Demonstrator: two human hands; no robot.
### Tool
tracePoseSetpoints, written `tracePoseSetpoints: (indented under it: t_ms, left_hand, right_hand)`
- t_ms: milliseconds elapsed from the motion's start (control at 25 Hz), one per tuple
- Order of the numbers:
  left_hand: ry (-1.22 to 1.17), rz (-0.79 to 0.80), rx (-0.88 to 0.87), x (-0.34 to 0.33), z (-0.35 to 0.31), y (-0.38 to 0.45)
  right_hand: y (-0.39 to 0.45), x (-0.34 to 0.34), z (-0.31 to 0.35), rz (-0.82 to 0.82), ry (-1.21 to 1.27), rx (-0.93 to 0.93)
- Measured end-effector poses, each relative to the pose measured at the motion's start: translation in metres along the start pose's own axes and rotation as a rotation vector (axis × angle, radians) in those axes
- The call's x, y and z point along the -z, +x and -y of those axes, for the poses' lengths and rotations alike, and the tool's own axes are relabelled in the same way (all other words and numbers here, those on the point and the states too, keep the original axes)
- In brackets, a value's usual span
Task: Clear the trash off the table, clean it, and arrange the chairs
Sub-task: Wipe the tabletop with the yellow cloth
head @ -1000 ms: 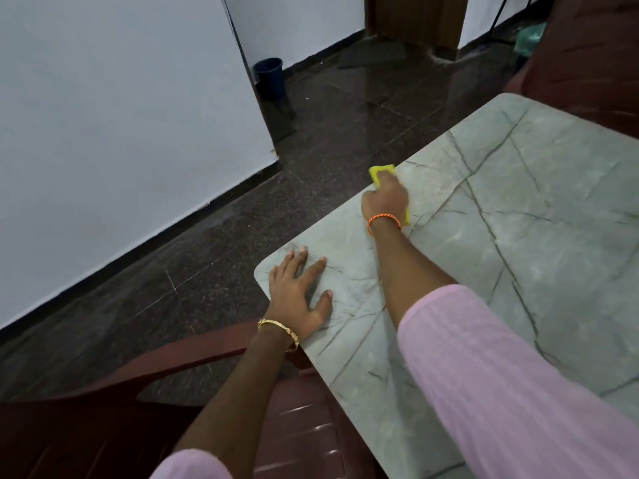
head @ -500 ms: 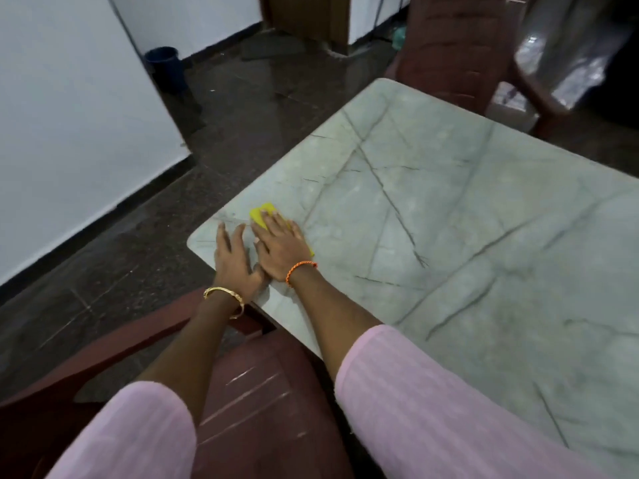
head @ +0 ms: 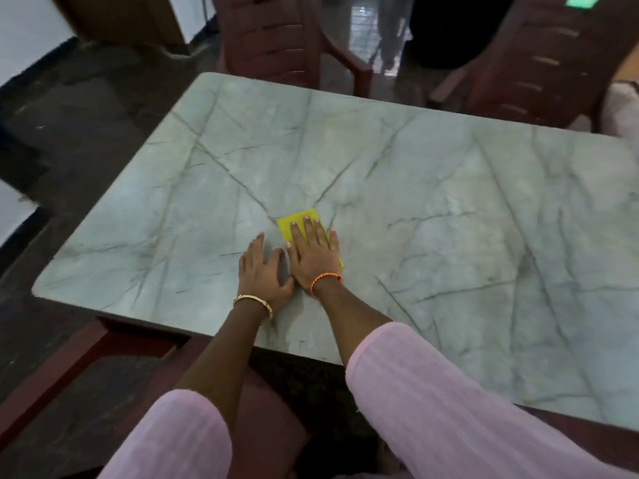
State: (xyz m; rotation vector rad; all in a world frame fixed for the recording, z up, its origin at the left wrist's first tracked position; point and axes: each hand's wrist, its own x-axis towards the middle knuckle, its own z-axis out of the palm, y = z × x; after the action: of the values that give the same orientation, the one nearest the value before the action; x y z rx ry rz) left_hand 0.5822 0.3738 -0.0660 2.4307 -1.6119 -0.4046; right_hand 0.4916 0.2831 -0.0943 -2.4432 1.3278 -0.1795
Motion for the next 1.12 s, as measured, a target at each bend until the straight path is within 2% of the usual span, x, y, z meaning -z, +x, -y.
tracePoseSetpoints:
  t_ms: [360, 600, 800, 960, 1120]
  left_hand:
    - [0.127, 0.111, -0.246, -0.077, -0.166, 0.011]
    - [0.11, 0.187, -0.382, -0.117, -0.275, -0.005]
    - [0.136, 0.214, -0.566, -0.15, -0.354, -0.023]
    - [0.133, 0.249, -0.675, -0.173, -0.391, -0.043]
    - [0.106, 0.229, -0.656, -0.181, -0.39, -0.05]
  right_hand:
    - [-0.055, 0.064, -0.189, -0.103, 0.031, -0.274]
    - [-0.118, 0.103, -0.326, -0.196, 0.016, -0.528]
    - [-0.176, 0.128, -0.421, -0.253, 0.018, -0.723]
    - [-0.204, 0.144, -0.471, -0.287, 0.007, -0.768]
    - [-0.222, 0.155, -0.507, -0.321, 0.024, -0.817]
